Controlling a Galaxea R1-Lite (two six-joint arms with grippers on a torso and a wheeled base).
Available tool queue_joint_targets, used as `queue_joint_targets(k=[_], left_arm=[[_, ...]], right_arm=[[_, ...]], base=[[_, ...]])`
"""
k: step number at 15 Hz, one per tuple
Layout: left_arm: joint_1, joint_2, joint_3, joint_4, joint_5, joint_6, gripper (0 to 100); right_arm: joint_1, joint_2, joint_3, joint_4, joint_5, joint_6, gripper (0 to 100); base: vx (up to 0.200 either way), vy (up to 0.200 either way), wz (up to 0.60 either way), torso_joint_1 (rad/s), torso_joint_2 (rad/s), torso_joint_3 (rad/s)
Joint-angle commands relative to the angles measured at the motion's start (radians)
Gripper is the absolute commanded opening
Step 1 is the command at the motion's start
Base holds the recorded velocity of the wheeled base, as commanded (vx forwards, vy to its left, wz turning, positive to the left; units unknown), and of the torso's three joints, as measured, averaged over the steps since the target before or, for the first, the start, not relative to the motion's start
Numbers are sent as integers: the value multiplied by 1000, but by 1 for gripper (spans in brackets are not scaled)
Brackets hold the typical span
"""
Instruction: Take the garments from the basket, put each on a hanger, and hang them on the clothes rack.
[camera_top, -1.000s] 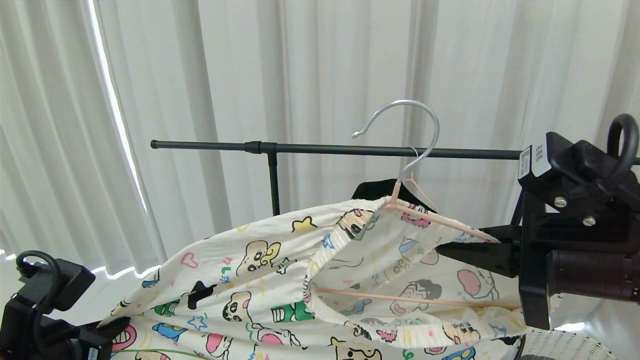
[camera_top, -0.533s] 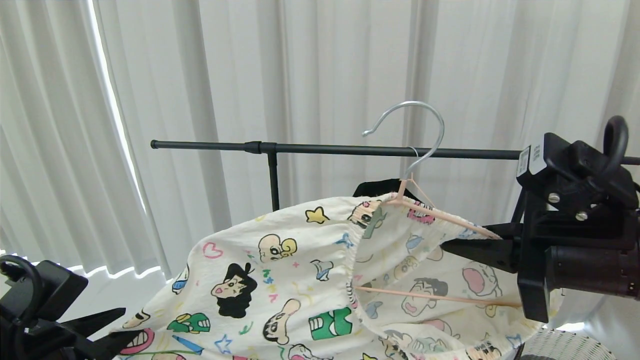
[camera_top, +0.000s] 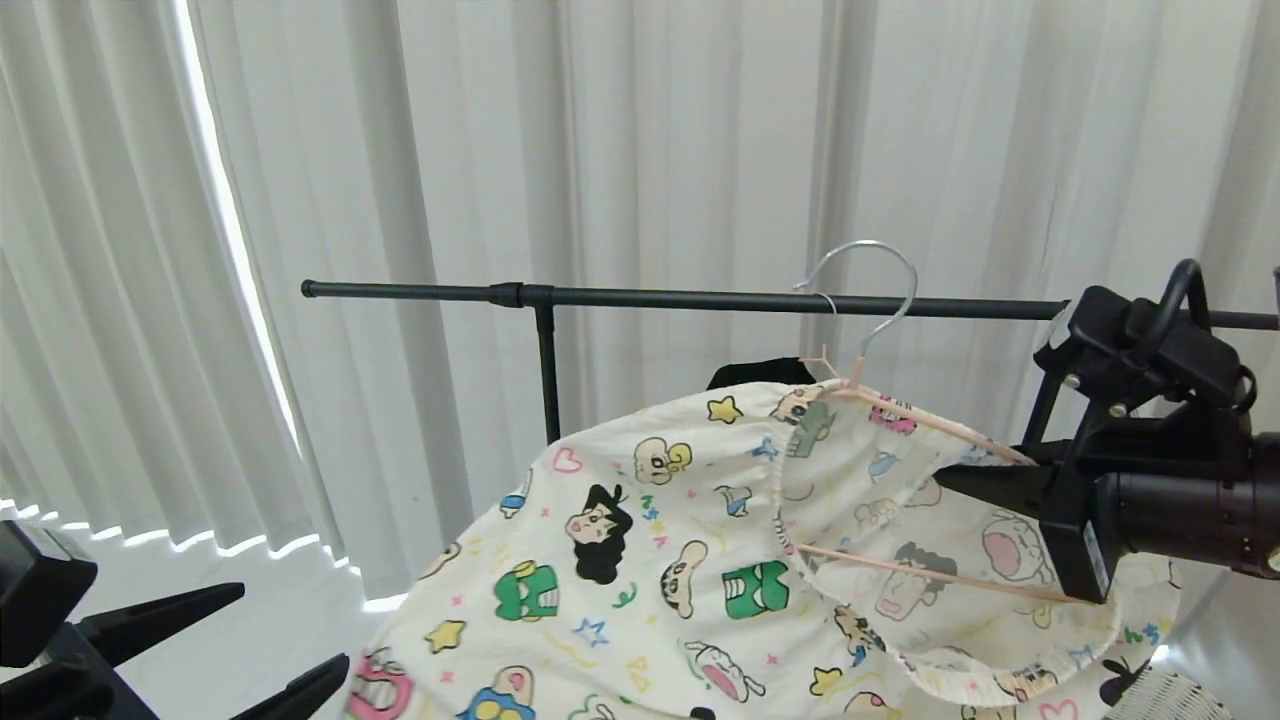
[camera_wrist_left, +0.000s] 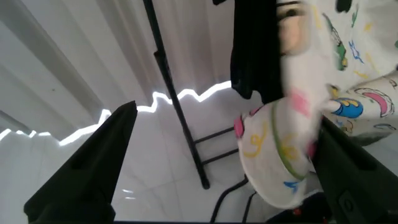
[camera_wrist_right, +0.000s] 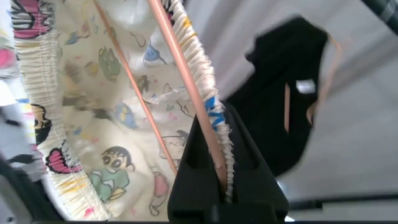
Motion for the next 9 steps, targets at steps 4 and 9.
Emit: queue_joint_targets(k=[4,9], left_arm=[[1,8,-113,-1,-1,-52,100],[11,117,-144,-1,27,55,100]], right_arm=[[-56,-68,99,76,-43,2,0],[-240,-265,186,293,-102,4,0]], base=[[0,0,0,0,0,0],[0,0,0,0,0,0]])
